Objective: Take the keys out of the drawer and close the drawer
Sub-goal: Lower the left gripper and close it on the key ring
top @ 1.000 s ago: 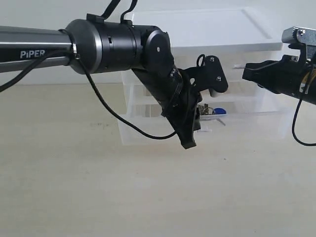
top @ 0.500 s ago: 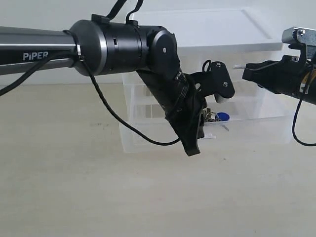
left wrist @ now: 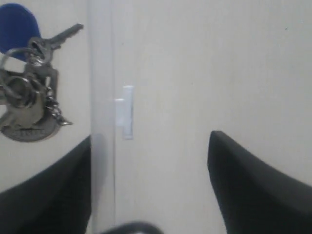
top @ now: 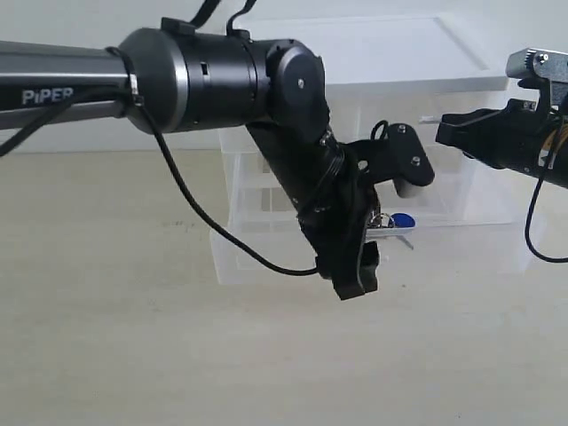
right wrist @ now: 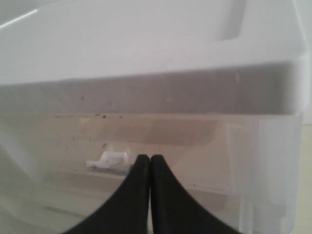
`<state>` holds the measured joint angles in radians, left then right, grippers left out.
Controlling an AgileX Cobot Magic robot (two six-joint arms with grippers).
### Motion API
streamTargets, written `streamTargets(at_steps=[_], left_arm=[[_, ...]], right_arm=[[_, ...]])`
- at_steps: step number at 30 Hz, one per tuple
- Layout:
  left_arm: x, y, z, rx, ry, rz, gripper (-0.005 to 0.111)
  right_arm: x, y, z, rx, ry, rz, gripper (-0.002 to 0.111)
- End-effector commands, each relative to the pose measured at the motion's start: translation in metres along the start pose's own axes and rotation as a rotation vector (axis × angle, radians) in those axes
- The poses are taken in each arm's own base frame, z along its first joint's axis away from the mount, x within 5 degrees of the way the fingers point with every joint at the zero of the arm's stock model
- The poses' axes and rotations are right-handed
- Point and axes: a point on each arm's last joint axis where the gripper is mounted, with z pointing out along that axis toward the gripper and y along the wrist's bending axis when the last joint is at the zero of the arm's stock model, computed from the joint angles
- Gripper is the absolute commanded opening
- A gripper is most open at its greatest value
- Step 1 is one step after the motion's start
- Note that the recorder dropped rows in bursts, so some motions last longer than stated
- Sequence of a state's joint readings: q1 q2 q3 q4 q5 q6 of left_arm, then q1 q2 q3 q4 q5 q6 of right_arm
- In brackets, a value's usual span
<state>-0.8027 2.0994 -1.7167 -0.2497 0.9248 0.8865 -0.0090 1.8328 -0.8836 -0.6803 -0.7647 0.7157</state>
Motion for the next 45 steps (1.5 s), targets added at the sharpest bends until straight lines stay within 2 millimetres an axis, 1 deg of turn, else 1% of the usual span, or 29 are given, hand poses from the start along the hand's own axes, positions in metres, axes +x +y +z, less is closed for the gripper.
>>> streamTargets(at_steps=[1,3,5,7,9,11,12,13,14,16,18,21,22,27,29,30,34,39,43,45], left_arm=[[-0.014,-0.005,-0.034,-0.049,-0.091,-0.001,0.057],[-0.017,-0.003,-0.043,-0.088,-0.128,0.002,0.057],[-0.023,0.004,-0.051,-0.169,-0.201,-0.032,0.057],[-0.024,0.012,-0.052,-0.217,-0.249,-0.103,0.057],[-0.023,0.021,-0.047,-0.259,-0.293,-0.235,0.057],[-0.02,0.028,-0.039,-0.263,-0.321,-0.382,0.057],[-0.016,0.033,-0.026,-0.238,-0.313,-0.52,0.057],[-0.015,0.035,-0.023,-0.23,-0.303,-0.545,0.057],[-0.014,0.041,-0.014,-0.227,-0.294,-0.559,0.057],[-0.018,0.048,-0.004,-0.228,-0.297,-0.557,0.057],[-0.02,0.051,0.0,-0.217,-0.28,-0.542,0.057],[-0.019,0.053,0.013,-0.178,-0.198,-0.508,0.057],[-0.016,0.053,0.02,-0.176,-0.165,-0.495,0.057],[-0.015,0.051,0.029,-0.146,-0.162,-0.438,0.057],[-0.013,0.051,0.036,-0.14,-0.141,-0.371,0.057],[-0.012,0.051,0.038,-0.141,-0.138,-0.37,0.057],[-0.011,0.055,0.037,-0.186,-0.121,-0.324,0.057],[-0.02,0.058,0.015,-0.21,-0.152,-0.309,0.057],[-0.027,0.062,0.003,-0.237,-0.18,-0.301,0.057],[-0.028,0.064,0.001,-0.262,-0.177,-0.284,0.057]], right_arm=[[-0.007,-0.007,0.003,0.047,-0.034,0.034,0.0],[-0.007,-0.007,0.003,0.048,-0.032,0.034,0.0],[-0.006,-0.007,0.003,0.05,-0.03,0.034,0.0],[-0.006,-0.007,0.003,0.05,-0.03,0.034,0.0],[-0.006,-0.007,0.003,0.05,-0.03,0.034,0.0],[-0.006,-0.007,0.003,0.05,-0.03,0.034,0.0],[-0.006,-0.007,0.003,0.05,-0.03,0.034,0.0],[-0.006,-0.007,0.003,0.05,-0.03,0.034,0.0],[-0.006,-0.007,0.003,0.05,-0.03,0.034,0.0],[-0.006,-0.007,0.003,0.05,-0.03,0.034,0.0],[-0.006,-0.007,0.003,0.05,-0.03,0.034,0.0],[-0.006,-0.007,0.003,0.05,-0.03,0.034,0.0],[-0.006,-0.007,0.003,0.05,-0.03,0.034,0.0],[-0.006,-0.007,0.003,0.05,-0.03,0.034,0.0],[-0.006,-0.007,0.003,0.05,-0.03,0.034,0.0],[-0.006,-0.007,0.003,0.05,-0.03,0.034,0.0],[-0.006,-0.007,0.003,0.05,-0.03,0.034,0.0],[-0.006,-0.007,0.003,0.05,-0.03,0.034,0.0],[-0.006,-0.007,0.003,0.05,-0.03,0.032,0.0],[-0.006,-0.008,0.003,0.053,-0.026,0.032,0.0]])
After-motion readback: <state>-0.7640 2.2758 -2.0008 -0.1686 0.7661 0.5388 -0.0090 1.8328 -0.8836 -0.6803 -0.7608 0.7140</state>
